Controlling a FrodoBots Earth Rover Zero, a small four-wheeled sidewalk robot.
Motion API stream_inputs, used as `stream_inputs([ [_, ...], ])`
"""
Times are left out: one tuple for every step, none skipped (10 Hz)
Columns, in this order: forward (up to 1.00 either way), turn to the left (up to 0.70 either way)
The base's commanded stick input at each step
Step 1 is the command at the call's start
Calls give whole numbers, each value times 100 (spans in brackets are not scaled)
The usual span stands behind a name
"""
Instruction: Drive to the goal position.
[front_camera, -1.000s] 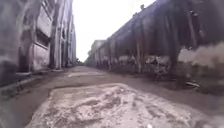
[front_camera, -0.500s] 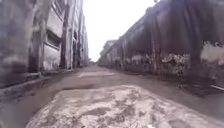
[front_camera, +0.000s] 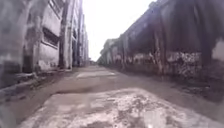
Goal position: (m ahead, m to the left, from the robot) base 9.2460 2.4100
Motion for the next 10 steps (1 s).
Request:
stream_inputs([
  [70, 35],
  [70, 35],
  [70, 35],
  [70, 35],
  [70, 35],
  [70, 30],
  [70, 9],
  [70, 0],
  [70, 0],
  [70, 0],
])
